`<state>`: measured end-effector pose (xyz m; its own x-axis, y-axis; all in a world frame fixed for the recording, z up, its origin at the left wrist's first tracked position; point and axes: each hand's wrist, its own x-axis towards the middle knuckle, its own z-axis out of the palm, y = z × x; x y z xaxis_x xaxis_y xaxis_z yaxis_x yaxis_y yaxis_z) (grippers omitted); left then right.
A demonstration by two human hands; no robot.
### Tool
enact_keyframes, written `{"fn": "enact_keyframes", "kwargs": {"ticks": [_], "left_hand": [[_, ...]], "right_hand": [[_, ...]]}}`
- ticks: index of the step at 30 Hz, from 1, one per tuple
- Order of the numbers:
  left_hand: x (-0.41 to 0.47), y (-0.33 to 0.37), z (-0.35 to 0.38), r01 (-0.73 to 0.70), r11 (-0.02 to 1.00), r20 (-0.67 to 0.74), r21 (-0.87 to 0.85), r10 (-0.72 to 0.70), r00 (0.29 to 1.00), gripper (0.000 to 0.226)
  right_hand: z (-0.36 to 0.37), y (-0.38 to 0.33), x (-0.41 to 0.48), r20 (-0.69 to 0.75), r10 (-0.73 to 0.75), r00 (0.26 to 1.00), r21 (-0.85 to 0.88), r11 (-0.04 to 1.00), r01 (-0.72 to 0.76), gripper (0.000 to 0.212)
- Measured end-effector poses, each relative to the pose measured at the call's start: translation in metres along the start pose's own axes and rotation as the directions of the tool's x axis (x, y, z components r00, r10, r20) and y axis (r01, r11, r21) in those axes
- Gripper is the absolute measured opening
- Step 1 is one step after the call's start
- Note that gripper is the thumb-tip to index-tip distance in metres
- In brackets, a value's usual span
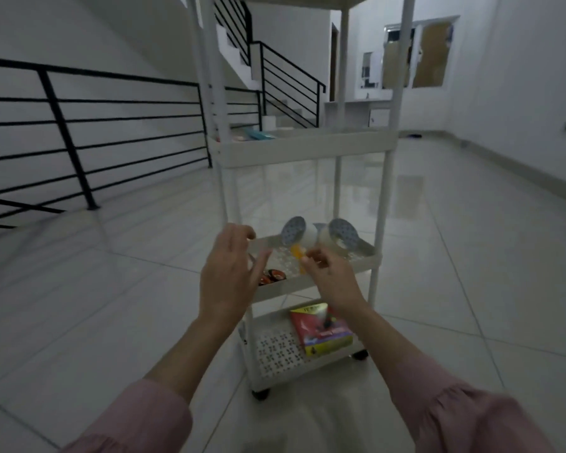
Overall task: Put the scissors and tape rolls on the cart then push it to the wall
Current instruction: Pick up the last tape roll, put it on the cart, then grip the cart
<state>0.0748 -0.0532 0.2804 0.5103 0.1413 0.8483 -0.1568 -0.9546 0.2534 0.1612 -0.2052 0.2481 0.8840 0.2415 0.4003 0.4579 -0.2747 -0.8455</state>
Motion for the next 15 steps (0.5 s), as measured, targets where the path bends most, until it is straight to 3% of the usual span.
{"fn": "enact_keyframes", "kwargs": {"ticks": [3,6,12,15], "left_hand": [[0.008,-0.021,-0.017,0.159,0.980,-0.012,-0.118,-0.162,0.987,0.045],[0.014,-0.029,-0.020,0.204,0.965,0.152,-0.165,-0.179,0.972,0.047],[0.018,-0.040,-0.010,0.275,0.935,0.154,-0.224,-0.244,0.957,0.036],[0.014,-0.043,-0.002,0.286,0.935,0.164,-0.208,-0.255,0.953,0.035]], "right_hand": [[0.024,-0.010,0.013,0.042,-0.128,0.991,-0.336,0.932,0.134,0.016],[0.040,-0.010,0.025,-0.019,-0.123,0.992,-0.573,0.815,0.090,0.019],[0.045,-0.002,0.039,-0.203,-0.026,0.979,-0.701,0.701,-0.127,0.028],[0.043,0.003,0.041,-0.174,0.088,0.981,-0.716,0.673,-0.188,0.025]]}}
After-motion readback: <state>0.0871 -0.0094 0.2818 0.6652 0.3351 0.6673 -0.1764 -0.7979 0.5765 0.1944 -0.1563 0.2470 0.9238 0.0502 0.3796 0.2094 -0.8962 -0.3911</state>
